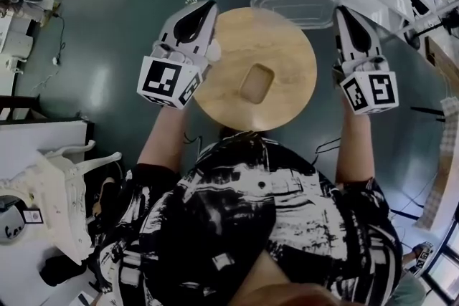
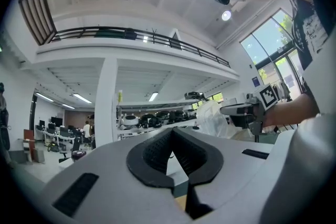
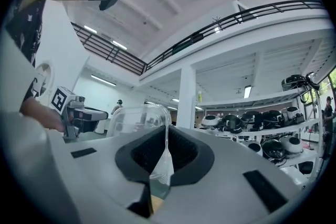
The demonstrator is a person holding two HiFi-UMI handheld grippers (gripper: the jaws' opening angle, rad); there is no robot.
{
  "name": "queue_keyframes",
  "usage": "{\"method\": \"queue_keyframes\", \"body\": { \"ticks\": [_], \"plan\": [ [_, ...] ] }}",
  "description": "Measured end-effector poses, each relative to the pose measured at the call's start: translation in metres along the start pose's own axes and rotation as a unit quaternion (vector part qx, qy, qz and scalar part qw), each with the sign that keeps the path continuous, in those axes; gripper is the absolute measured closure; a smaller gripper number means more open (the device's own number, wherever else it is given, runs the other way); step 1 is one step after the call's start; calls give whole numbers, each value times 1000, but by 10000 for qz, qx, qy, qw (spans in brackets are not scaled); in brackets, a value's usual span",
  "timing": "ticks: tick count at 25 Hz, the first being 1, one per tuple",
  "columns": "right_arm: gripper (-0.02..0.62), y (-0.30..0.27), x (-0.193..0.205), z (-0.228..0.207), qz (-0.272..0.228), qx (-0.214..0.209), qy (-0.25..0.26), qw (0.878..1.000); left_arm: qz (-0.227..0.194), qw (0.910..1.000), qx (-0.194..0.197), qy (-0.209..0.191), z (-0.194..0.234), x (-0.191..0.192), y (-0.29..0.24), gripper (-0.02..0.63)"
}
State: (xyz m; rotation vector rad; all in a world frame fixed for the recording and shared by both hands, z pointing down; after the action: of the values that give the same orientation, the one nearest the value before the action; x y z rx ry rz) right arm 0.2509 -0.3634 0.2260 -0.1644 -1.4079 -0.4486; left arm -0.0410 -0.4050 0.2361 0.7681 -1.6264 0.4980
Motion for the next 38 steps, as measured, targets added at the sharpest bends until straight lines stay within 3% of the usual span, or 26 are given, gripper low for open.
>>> {"method": "queue_keyframes", "body": {
  "ticks": [38],
  "plan": [
    [580, 11, -3, 15, -44, -28, 2, 10000, 57, 10000, 11, -11, -15, 3, 17, 606]
  ]
}}
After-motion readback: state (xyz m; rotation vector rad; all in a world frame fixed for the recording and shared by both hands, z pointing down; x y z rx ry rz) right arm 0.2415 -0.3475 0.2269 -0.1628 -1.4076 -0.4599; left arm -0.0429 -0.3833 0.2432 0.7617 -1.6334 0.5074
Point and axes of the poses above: the fingertips, and each gripper's own axes: y backward along the fingers, z to its left, x out of its underside, the point moved 6 cm from there along y, backward along the fingers, and after that the axes turned 1 degree about z, right-handed, at the moved point
